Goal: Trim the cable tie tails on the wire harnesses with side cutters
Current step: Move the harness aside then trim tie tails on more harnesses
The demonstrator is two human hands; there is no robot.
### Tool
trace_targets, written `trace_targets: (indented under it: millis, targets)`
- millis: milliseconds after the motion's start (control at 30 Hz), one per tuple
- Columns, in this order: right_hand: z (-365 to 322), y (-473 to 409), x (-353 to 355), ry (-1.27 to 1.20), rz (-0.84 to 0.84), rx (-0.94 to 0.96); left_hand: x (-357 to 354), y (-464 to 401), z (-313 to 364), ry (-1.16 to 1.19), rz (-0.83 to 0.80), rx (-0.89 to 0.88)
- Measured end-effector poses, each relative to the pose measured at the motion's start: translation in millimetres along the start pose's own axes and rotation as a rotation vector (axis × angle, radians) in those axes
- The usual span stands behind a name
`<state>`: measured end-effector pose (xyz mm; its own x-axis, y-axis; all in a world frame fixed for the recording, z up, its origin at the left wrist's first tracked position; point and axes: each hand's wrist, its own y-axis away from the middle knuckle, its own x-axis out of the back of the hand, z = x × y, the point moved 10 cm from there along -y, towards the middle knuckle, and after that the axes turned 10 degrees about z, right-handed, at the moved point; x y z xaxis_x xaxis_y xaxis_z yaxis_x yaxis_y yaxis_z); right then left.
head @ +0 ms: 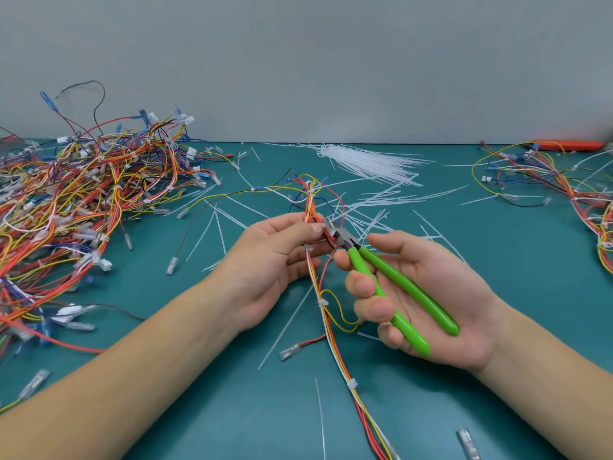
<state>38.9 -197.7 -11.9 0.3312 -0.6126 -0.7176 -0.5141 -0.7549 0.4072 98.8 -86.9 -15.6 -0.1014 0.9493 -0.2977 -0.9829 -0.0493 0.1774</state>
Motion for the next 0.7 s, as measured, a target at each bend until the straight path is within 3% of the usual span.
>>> trace_targets:
  millis: [167, 700]
  targets:
    - [-4.7, -1.3, 5.5, 0.035, 0.092, 0.036, -0.6, -0.2, -0.3, 0.001, -0.005, 0.013]
    - [2.1, 0.0, -2.5, 0.024, 0.025, -0.013, -3.2, 1.3, 0.4, -0.021, -0.055, 0.013]
